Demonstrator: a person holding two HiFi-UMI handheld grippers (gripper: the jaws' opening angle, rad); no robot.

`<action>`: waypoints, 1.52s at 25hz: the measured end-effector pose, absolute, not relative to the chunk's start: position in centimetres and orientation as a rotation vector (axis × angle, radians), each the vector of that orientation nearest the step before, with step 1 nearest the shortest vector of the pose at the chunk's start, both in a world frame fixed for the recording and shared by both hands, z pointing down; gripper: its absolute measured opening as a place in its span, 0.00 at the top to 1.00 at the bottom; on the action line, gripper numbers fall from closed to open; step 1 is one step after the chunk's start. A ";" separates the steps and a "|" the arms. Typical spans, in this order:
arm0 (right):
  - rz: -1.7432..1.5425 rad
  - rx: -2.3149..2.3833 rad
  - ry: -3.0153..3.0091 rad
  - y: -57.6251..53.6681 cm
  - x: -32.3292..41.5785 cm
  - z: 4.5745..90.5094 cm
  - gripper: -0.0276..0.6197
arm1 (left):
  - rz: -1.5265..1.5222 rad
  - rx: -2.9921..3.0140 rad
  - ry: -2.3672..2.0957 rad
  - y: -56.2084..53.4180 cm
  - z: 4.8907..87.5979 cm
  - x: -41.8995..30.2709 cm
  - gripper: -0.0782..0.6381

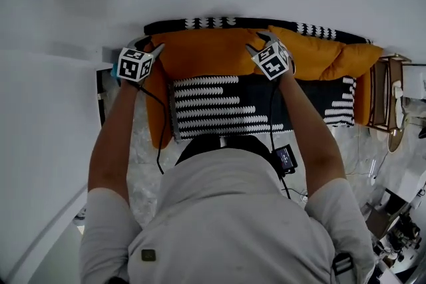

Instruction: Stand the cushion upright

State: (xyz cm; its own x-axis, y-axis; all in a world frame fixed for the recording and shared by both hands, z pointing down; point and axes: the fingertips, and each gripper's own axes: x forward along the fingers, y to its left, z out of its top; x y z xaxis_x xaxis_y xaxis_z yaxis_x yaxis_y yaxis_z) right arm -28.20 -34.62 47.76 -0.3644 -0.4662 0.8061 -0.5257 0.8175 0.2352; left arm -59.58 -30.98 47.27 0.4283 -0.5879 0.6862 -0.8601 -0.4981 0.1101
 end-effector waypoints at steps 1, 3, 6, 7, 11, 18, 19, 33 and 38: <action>0.075 0.757 -2.048 -34.1 -28.6 46.3 0.61 | 0.779 2.252 -1.242 -30.5 46.1 -59.2 0.57; 0.075 0.802 -2.115 -33.1 -29.4 43.5 0.65 | 0.705 2.280 -1.264 -29.4 44.0 -58.2 0.58; 0.071 0.870 -2.212 -31.5 -30.2 39.7 0.71 | 0.617 2.320 -1.279 -27.6 41.0 -56.6 0.64; 0.062 0.889 -2.237 -30.9 -30.3 38.5 0.74 | 0.599 2.333 -1.287 -27.0 40.0 -56.1 0.67; 0.019 0.959 -2.330 -28.3 -31.2 33.9 0.82 | 0.539 2.387 -1.347 -25.2 36.4 -54.8 0.79; -0.001 1.004 -2.421 -24.7 -31.0 29.9 0.93 | 0.279 2.426 -1.412 -22.7 30.3 -52.1 0.89; -0.007 1.000 -2.428 -24.2 -30.9 29.6 0.94 | 0.257 2.434 -1.405 -22.0 29.7 -51.5 0.89; -0.039 0.962 -2.596 -14.7 -25.2 24.2 0.94 | 0.177 2.512 -1.462 -11.7 25.3 -42.7 0.89; -0.070 0.912 -2.649 -9.1 -22.0 23.1 0.94 | 0.095 2.510 -1.526 -6.1 22.6 -39.3 0.89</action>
State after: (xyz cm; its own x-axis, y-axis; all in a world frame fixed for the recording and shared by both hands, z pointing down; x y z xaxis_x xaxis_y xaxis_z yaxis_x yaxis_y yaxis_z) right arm -21.95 -9.09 23.11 -0.7373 -0.6061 0.2984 -0.5895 0.7930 0.1541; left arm -39.31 -6.12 22.64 0.4645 -0.8712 0.1590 -0.8842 -0.4460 0.1390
